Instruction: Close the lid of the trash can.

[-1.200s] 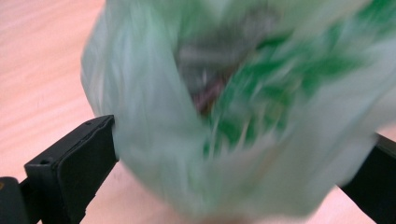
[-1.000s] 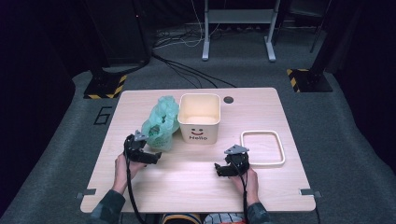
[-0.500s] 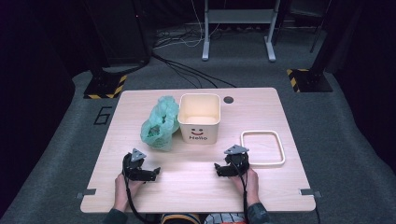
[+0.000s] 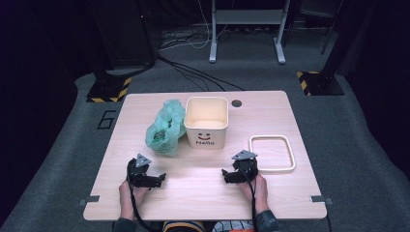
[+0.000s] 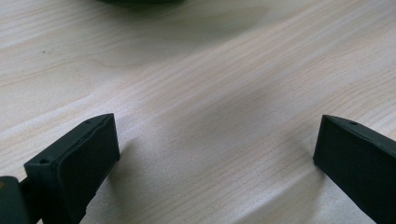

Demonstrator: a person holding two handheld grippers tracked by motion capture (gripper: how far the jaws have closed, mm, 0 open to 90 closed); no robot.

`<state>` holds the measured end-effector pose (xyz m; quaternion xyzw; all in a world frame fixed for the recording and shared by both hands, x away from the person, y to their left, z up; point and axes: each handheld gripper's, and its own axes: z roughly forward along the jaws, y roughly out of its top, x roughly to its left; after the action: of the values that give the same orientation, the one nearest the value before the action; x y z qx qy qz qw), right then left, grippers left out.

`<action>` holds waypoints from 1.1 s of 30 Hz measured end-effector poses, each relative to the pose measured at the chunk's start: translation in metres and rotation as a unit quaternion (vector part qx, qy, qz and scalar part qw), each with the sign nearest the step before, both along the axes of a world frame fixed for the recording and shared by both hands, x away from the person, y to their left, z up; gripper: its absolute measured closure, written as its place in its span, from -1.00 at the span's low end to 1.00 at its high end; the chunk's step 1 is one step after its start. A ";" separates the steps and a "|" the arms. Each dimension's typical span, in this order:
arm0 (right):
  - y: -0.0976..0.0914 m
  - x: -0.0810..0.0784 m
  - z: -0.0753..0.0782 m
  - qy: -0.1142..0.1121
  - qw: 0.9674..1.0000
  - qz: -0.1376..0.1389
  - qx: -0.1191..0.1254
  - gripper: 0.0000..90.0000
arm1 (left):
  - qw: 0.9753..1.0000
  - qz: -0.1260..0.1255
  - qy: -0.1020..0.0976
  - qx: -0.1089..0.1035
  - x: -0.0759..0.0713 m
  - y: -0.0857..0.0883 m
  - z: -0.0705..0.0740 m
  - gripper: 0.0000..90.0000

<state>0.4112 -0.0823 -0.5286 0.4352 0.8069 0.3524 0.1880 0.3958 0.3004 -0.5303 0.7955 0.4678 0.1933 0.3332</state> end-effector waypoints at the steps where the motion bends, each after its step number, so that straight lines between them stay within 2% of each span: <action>1: 0.000 0.000 0.000 0.000 1.000 0.000 0.000 -0.76 | 1.000 0.000 0.000 0.000 0.000 0.000 0.000 -1.00; 5: -0.001 -0.001 0.000 0.002 1.000 0.015 0.004 -0.81 | 1.000 0.000 0.000 0.000 0.000 0.000 0.000 -1.00; 8: -0.002 -0.004 0.002 -0.009 0.999 0.029 0.013 -0.84 | 1.000 0.001 0.000 -0.001 0.000 0.000 0.000 -0.99; 13: -0.008 -0.005 0.003 -0.001 0.999 0.031 0.033 -0.90 | 1.000 0.001 -0.001 -0.004 0.000 0.001 0.000 -0.98; 17: -0.014 -0.008 0.009 -0.003 0.999 0.025 0.031 -0.87 | 1.000 0.000 -0.002 -0.002 0.000 0.001 0.000 -0.96; 20: -0.020 -0.011 0.019 -0.021 0.999 0.026 0.026 -0.85 | 1.000 -0.005 -0.013 -0.007 -0.001 0.001 0.001 -0.79; 24: -0.036 -0.011 0.033 -0.029 0.999 0.025 0.019 -0.90 | 1.000 -0.005 -0.013 -0.006 -0.001 0.001 0.001 -0.79; 27: -0.054 -0.009 0.044 -0.032 0.999 0.011 0.017 -0.93 | 1.000 -0.006 -0.012 -0.005 -0.001 0.001 0.001 -0.79; 31: -0.084 -0.003 0.055 -0.044 0.999 -0.022 0.000 -0.93 | 1.000 -0.006 -0.012 -0.005 -0.001 0.001 0.001 -0.79; 33: -0.103 0.004 0.056 -0.042 0.998 -0.044 -0.011 -0.88 | 1.000 -0.005 -0.012 -0.004 -0.001 0.001 0.001 -0.79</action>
<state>0.4152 -0.1855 -0.4725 0.4532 0.7821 0.3525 0.2421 0.3947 0.3016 -0.5293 0.7941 0.4604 0.1992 0.3433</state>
